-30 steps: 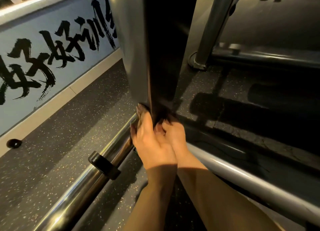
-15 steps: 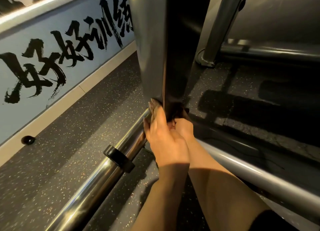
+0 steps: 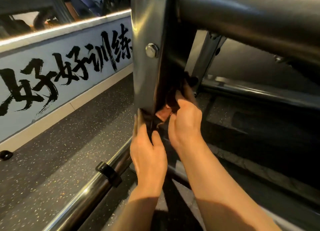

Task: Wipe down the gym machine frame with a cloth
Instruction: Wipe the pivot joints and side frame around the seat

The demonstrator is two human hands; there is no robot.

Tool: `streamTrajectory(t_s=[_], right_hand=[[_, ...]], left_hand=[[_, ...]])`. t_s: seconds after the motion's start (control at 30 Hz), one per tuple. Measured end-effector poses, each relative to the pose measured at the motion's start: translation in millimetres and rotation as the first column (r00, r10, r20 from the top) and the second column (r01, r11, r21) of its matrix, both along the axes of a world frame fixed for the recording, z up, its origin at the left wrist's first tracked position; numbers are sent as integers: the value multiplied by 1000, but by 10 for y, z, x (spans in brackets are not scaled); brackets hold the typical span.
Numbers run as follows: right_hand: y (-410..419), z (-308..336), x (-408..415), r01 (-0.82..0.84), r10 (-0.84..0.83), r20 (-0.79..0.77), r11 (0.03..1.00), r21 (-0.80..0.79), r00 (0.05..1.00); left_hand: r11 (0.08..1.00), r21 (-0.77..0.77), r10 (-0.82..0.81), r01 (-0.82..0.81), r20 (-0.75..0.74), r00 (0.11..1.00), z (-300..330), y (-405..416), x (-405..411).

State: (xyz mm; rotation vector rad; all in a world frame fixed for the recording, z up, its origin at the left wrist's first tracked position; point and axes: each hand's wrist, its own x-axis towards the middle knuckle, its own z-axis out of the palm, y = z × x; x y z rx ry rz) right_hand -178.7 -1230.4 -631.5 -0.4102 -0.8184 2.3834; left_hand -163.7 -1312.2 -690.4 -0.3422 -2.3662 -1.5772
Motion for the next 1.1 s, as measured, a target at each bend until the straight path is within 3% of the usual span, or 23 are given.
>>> streamTrajectory(t_s=[0.07, 0.13, 0.23, 0.33, 0.47, 0.57, 0.73, 0.93, 1.0, 1.1], right_hand=[[53, 215, 125, -45, 61, -120, 991, 128, 991], [52, 202, 213, -77, 82, -13, 968, 240, 997], [-87, -46, 368, -262, 135, 331, 888, 377, 934], [-82, 93, 389, -226, 127, 331, 932, 282, 935], [123, 576, 256, 13, -15, 2, 969, 247, 1000], [172, 591, 183, 41, -70, 86, 952, 305, 994], [110, 224, 164, -40, 12, 157, 983, 181, 988], [74, -118, 257, -240, 158, 252, 908, 342, 955], [106, -226, 318, -324, 213, 311, 872, 367, 926], [147, -496, 508, -497, 325, 435, 782, 375, 840]], left_hand=[[1000, 21, -8, 11, -134, 991, 197, 79, 70], [997, 37, -59, 67, -183, 981, 349, 149, 153], [993, 48, -100, 110, -172, 980, 322, 185, 143], [990, 71, -108, 122, -169, 980, 318, 165, 127], [992, 34, -116, 123, -172, 978, 345, 157, 141], [994, 31, -96, 103, -158, 983, 330, 176, 142], [992, 92, -78, 91, -145, 986, 297, 268, 169], [951, 283, -101, 126, -101, 990, 251, 374, 156], [959, 262, -82, 111, -119, 989, 148, 369, 197], [992, 101, -66, 74, -75, 995, -227, 338, 422]])
